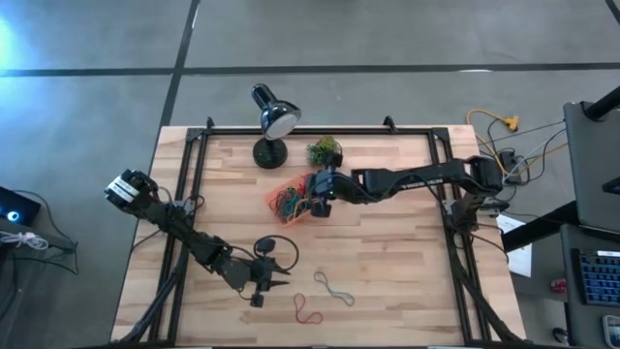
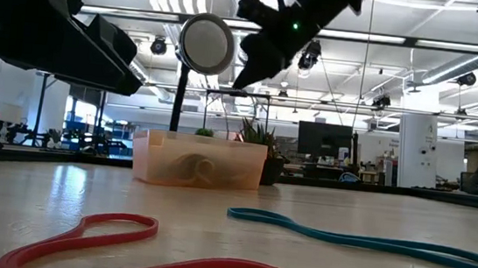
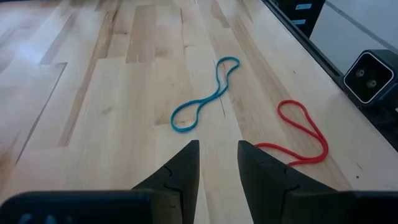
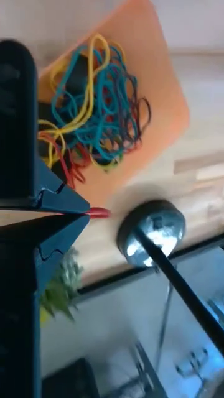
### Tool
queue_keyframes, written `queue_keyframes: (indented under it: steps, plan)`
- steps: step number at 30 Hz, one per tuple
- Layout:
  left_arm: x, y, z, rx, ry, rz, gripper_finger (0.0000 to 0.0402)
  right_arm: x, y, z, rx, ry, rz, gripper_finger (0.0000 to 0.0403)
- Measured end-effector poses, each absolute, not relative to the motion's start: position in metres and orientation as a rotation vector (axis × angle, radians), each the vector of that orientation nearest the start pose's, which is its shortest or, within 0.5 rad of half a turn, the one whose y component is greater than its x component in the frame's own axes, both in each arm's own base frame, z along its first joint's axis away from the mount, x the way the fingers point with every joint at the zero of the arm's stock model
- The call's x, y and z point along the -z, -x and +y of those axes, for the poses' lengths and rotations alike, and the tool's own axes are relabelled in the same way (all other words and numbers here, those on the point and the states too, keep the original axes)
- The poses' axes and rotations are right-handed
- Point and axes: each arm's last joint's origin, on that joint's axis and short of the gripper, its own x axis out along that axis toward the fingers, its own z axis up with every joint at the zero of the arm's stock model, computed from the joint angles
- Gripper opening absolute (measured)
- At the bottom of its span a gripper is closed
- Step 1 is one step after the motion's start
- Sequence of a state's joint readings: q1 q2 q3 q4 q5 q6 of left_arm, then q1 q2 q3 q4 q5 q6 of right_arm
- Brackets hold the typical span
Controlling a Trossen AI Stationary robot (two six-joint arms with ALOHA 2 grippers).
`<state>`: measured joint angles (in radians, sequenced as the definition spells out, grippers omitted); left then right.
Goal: Pick and place rubber bands into bin
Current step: Put the red rubberband into the orange bin
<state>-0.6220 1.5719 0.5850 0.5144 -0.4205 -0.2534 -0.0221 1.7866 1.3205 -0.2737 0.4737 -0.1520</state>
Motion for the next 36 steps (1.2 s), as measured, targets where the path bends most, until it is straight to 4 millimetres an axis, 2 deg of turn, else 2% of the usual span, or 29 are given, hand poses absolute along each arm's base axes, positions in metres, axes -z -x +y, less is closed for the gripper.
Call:
queue_keyframes:
  steps: [8,14,18,25,27,30,33,36]
  plan:
    - [-0.154,-0.242,-0.159,0.144,0.014,0.430,0.0094,-0.217,-0.385,-0.027,0.384,0.252,0.768,0.0009]
    - [-0.154,-0.243,-0.159,0.144,0.016,0.427,0.0094,-0.210,-0.383,-0.029,0.326,0.167,0.759,0.0012]
    - [-0.154,-0.243,-0.159,0.145,0.016,0.427,0.0094,-0.209,-0.383,-0.036,0.253,0.075,0.738,0.0037]
    - [-0.154,-0.242,-0.159,0.145,0.016,0.428,0.0094,-0.209,-0.383,-0.038,0.249,0.028,0.735,0.0109]
    - [-0.153,-0.242,-0.159,0.144,0.016,0.431,0.0094,-0.207,-0.383,-0.033,0.222,0.004,0.746,0.0126]
    - [-0.153,-0.242,-0.159,0.144,0.016,0.431,0.0094,-0.203,-0.381,-0.022,0.057,-0.051,0.779,0.0145]
    - [-0.153,-0.242,-0.159,0.143,0.016,0.432,0.0094,-0.195,-0.377,-0.004,-0.099,-0.108,0.807,0.0155]
    - [-0.153,-0.242,-0.159,0.143,0.016,0.433,0.0094,-0.187,-0.372,0.017,-0.162,-0.111,0.841,0.0157]
